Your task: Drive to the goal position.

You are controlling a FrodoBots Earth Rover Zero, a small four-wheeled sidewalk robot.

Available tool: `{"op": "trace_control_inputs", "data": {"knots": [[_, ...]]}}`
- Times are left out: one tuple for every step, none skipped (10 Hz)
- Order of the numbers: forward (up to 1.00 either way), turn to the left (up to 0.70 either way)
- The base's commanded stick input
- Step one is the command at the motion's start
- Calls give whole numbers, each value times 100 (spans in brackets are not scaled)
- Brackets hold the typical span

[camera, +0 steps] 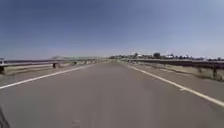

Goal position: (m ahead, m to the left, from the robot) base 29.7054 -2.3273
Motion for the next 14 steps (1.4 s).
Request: {"op": "trace_control_inputs", "data": {"knots": [[100,0],[100,0],[100,0],[100,0],[100,0],[100,0],[100,0],[100,0],[100,0],[100,0],[100,0],[100,0],[100,0],[100,0]]}}
